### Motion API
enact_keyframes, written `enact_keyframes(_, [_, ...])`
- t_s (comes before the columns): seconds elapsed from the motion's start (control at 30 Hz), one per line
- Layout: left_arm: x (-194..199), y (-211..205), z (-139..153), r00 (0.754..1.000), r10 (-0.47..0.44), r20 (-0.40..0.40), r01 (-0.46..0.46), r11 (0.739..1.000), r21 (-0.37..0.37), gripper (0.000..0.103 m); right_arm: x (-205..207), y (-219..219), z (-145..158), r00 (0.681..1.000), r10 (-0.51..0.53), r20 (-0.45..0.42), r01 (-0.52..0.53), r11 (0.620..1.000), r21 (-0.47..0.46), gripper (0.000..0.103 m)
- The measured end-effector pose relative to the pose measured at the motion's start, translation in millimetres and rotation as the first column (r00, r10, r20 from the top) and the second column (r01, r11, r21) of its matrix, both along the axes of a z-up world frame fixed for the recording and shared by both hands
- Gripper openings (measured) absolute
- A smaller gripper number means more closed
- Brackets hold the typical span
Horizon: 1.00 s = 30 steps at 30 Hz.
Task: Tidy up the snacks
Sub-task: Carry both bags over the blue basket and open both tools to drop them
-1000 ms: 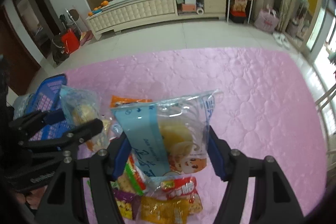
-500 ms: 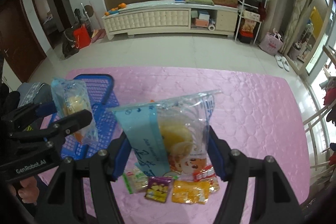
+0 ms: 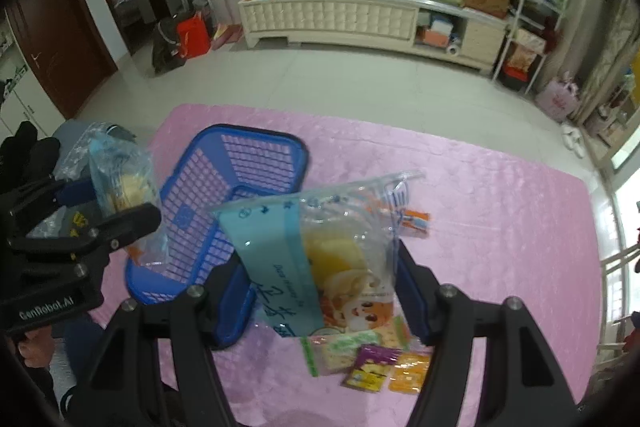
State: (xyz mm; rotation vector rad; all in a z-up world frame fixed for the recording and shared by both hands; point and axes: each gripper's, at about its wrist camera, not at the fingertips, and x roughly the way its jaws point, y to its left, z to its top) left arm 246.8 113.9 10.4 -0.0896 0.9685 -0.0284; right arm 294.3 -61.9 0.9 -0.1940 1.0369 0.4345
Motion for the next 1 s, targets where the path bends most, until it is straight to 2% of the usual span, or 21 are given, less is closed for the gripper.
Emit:
enact_keyframes(0.17, [15.5, 16.0, -8.2, 0.999, 0.014, -0.04, -0.015, 0.999, -0.031, 0.065, 24.9, 26.4, -19.5, 0.995, 0.025, -0.093, -0.023, 0.999, 0.023, 0.071])
enact_keyframes(0.3, [33.5, 29.2, -24.1, 0.996, 0.021, -0.088, -0.022, 1.0, -0.007, 0.065, 39.4, 44.8, -33.5, 0.988, 0.02, -0.154, -0.013, 0.999, 0.044, 0.071])
enact_keyframes(0.4, [45.2, 37.1, -37.1, 0.993, 0.013, -0.115, -0.016, 1.0, -0.024, 0.065, 51.2, 55.8, -46.2, 0.98, 0.023, -0.196, -0.015, 0.999, 0.044, 0.071])
enact_keyframes(0.57, [65.4, 44.7, -53.3, 0.988, -0.005, -0.152, 0.001, 1.0, -0.03, 0.065, 63.2, 69.3, -59.3, 0.974, 0.017, -0.225, -0.014, 1.0, 0.017, 0.071])
enact_keyframes(0.83, [92.1, 61.0, -74.5, 0.979, -0.024, -0.203, 0.005, 0.996, -0.092, 0.065, 82.0, 80.0, -68.7, 0.958, 0.014, -0.287, -0.002, 0.999, 0.045, 0.071])
enact_keyframes(1.0, [104.1, 68.8, -81.4, 0.976, -0.01, -0.216, -0.02, 0.991, -0.135, 0.067, 95.0, 79.9, -70.8, 0.947, -0.032, -0.319, 0.049, 0.998, 0.045, 0.073])
